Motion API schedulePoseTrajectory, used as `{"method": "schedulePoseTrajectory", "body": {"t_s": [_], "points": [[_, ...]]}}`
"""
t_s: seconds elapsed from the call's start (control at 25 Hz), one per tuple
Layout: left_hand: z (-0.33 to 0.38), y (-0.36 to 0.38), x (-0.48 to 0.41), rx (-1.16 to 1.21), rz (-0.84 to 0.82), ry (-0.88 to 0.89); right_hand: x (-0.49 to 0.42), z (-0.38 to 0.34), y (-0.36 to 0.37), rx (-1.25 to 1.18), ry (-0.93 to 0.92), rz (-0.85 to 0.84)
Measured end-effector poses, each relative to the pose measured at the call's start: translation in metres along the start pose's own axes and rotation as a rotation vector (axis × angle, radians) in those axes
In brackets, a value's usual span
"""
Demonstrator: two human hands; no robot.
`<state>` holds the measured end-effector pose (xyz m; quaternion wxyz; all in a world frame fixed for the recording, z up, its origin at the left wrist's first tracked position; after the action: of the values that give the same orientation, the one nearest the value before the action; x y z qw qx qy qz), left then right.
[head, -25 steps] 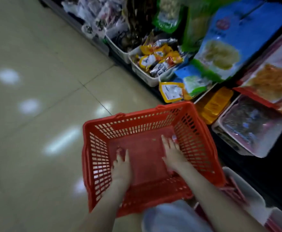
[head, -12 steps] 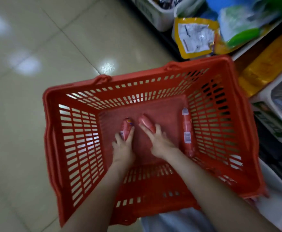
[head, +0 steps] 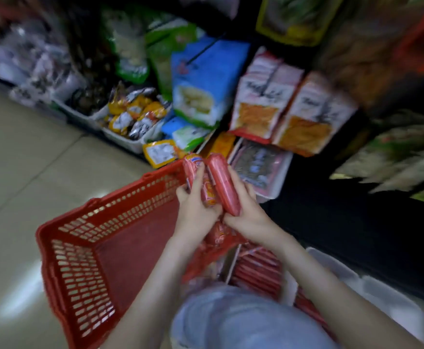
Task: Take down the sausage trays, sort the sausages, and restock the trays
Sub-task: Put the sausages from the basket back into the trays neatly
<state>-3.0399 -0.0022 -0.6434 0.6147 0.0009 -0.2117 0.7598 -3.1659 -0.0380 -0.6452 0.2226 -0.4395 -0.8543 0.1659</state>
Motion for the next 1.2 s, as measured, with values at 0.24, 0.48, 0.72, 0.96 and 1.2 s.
{"method": "schedulePoseTrajectory", "body": {"t_s": [0.24, 0.48, 0.72, 0.96, 1.2], "points": [[0.15, 0.136, 0.077, 0.041, -0.378, 0.237, 0.17, 0.015, -0.153, -0.191, 0.084, 0.355], [0.138, 0.323, 0.149, 0.069, -0.693, 0.034, 0.342, 0.157, -0.202, -0.226, 0.419, 0.665], [0.011, 0.432, 0.184, -0.082, -0.923, -0.257, 0.437, 0.337, -0.166, -0.309, 0.849, 0.665], [-0.096, 0.475, 0.161, -0.219, -0.805, -0.366, 0.4, 0.453, -0.109, -0.238, 0.895, 0.568], [-0.152, 0.505, 0.17, -0.313, -0.802, -0.25, 0.401, 0.521, -0.072, -0.192, 0.993, 0.506]]}}
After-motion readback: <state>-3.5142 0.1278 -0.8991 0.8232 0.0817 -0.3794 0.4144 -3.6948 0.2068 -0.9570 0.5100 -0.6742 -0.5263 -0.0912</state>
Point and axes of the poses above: each hand's wrist, its own x-axis away from the middle knuckle, its own y-axis out of the palm, z = x × y, the point moved 5 cm from there along -x, towards the middle knuckle, and after that the axes turned 5 degrees about -z, right-handed, at the moved point
